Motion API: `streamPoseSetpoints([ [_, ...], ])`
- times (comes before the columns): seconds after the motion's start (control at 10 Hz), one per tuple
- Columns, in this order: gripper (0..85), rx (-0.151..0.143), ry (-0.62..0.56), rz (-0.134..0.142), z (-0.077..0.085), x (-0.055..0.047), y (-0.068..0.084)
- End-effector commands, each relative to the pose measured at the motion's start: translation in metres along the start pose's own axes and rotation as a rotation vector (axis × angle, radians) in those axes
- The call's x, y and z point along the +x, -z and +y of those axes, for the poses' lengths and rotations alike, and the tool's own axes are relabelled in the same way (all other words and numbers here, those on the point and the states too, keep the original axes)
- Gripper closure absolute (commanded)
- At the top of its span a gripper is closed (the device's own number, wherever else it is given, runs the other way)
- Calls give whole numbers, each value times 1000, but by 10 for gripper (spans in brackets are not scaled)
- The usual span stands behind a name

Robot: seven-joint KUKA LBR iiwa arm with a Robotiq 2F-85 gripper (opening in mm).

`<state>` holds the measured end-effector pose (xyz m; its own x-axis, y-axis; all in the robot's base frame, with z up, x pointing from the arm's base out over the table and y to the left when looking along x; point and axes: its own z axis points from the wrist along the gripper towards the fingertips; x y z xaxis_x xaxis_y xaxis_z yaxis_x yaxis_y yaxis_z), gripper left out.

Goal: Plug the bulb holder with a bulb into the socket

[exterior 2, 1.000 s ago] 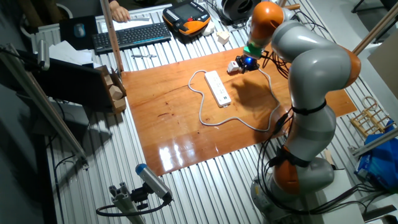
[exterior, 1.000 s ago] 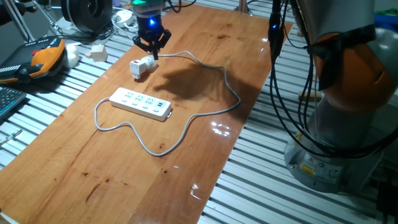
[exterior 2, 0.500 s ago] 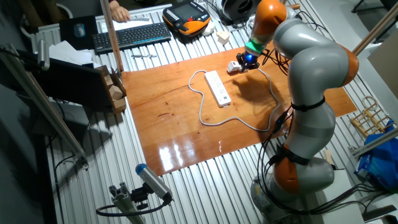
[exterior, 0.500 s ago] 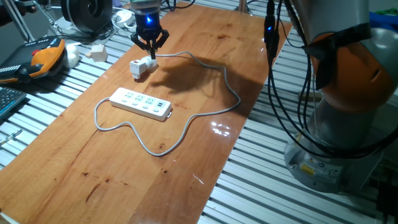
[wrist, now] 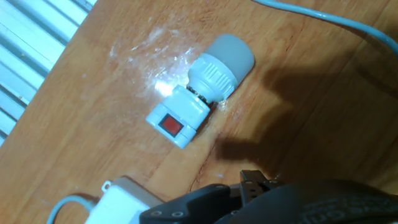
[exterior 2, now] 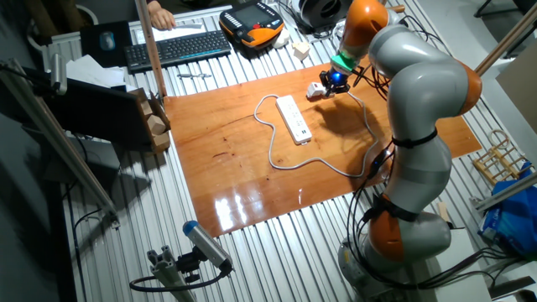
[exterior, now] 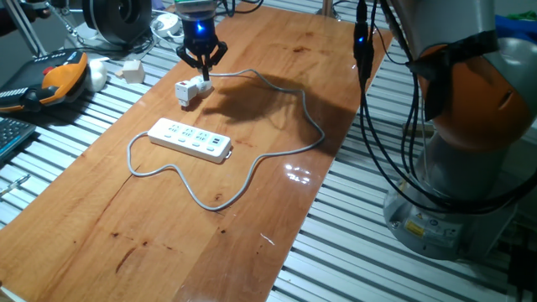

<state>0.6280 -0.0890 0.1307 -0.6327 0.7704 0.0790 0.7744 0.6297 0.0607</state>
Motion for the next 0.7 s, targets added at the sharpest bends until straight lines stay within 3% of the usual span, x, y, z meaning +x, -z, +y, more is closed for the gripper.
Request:
streamPoseSetpoints([
  [0.0,850,0,0,0,0,0,0],
  [0.2,850,3,-6,10,0,0,0],
  [0.3,850,-4,-35,42,0,0,0],
  [0.4,850,-2,-44,55,0,0,0],
  [0.6,850,9,-76,37,0,0,0],
])
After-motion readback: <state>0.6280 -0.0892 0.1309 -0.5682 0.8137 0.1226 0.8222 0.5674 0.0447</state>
